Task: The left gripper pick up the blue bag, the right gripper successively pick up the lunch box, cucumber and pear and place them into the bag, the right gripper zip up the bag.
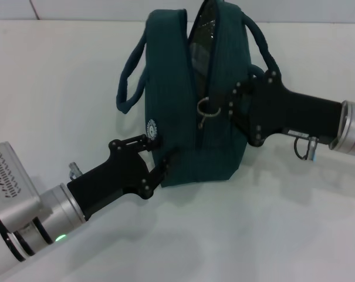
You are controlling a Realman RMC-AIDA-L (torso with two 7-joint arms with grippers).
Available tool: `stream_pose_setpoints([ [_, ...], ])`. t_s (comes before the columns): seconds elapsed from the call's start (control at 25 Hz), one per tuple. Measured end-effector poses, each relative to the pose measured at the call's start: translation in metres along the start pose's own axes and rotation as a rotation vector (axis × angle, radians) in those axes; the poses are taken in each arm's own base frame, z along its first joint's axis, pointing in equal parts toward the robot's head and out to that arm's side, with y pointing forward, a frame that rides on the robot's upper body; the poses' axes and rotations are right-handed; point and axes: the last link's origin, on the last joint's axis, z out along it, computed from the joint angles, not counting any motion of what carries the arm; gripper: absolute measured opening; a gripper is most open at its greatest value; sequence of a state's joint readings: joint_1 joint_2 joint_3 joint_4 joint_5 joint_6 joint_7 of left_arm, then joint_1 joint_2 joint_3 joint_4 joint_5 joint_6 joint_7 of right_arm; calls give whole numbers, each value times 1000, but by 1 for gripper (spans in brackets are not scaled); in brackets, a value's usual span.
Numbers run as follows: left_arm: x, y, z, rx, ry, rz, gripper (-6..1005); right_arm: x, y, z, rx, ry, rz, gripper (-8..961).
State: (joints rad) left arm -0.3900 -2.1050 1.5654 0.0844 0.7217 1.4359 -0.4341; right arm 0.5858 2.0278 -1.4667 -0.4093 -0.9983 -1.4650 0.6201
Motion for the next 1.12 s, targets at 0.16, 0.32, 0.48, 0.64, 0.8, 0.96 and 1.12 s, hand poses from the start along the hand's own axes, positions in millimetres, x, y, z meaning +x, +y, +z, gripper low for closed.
stream_pose_setpoints([
  [0.16, 0, 1, 2, -26, -8, 18, 448, -3, -4, -3, 43, -24, 8, 7],
  [0.32, 0, 0, 1, -26, -14, 25, 289, -4, -7, -5, 74, -39, 7, 6],
  [0.48, -2, -1, -1, -36, -27, 34, 118, -5, -10, -7, 96, -45, 0, 6],
  [0.64, -2, 1, -1, -52, -32, 39, 78, -7, -11, -10, 106, -57, -12, 5],
  [0.8, -4, 1, 1, -47, -46, 41, 75, -3, -5, -12, 90, -44, 17, 6],
  [0.96, -3, -1, 5, -46, -50, 50, 73, 6, 14, -15, 15, -4, 76, 20],
  [1.12, 1, -3, 11, -58, -35, 64, 71, 15, 31, -23, -43, 45, 115, 34],
])
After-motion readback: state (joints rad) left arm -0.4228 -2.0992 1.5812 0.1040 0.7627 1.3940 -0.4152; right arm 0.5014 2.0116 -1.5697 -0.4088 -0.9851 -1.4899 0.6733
